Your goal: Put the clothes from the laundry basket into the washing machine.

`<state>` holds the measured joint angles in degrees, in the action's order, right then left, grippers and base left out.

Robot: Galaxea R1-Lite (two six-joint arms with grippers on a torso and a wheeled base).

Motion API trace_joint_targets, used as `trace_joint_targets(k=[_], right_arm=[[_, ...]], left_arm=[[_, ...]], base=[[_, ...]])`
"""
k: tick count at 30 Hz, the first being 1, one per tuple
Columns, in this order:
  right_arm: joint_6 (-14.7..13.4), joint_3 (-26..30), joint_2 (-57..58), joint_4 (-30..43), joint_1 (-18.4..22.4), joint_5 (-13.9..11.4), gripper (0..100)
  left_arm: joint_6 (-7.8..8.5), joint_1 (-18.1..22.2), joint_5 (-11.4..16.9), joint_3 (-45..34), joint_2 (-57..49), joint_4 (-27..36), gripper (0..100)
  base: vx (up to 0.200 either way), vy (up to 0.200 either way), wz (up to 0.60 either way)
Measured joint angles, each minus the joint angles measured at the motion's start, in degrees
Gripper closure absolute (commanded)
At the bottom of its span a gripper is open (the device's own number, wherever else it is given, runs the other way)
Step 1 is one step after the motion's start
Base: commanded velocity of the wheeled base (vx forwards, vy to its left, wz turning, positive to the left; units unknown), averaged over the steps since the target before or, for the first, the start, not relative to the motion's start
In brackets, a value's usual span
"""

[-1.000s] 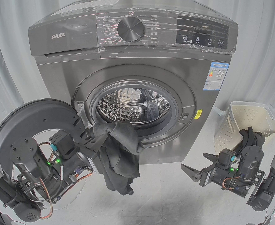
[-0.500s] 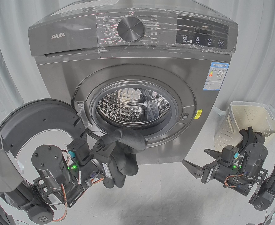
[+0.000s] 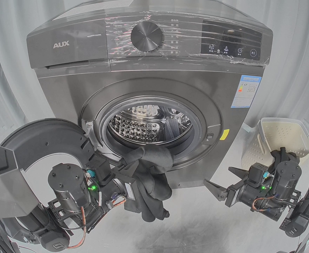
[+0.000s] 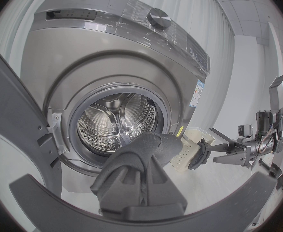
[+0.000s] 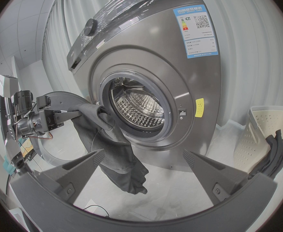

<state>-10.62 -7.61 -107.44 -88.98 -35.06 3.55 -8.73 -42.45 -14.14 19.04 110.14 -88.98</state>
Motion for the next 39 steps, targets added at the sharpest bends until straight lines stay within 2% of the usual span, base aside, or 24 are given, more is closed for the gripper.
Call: trace_joint_targets(k=[8,16,23,28,32,39], right_arm=[[-0.02,0.11,0.09,0.0,-0.07,-0.02,0],[-0.02,0.15,0.09,0.0,-0.13,-0.02,0],[-0.3,0.09,0.33,0.0,-1.4,0.11,0],[-0.41,0.0,0.55,0.0,-1.77,0.12,0],[-0.44,0.01,0.55,0.0,-1.95,0.15,0],[-0.44,0.11,0.55,0.0,-2.36,0.15,0]], left_arm=[[-0.13,-0.09,0.05,-0.17,0.83,0.02,100],[-0.3,-0.99,0.02,-0.24,1.33,0.0,100],[-3.15,-2.65,0.24,-0.39,1.62,-0.02,100],[-3.47,-3.0,0.76,0.94,3.56,0.0,100],[-3.41,-1.95,1.34,4.39,7.0,0.05,100],[-3.41,1.05,1.83,15.3,13.67,0.05,100]], base=[[0.15,0.0,0.0],[0.0,0.0,0.0],[0.0,0.0,0.0],[0.0,0.0,0.0],[0.0,0.0,0.0],[0.0,0.0,0.0]])
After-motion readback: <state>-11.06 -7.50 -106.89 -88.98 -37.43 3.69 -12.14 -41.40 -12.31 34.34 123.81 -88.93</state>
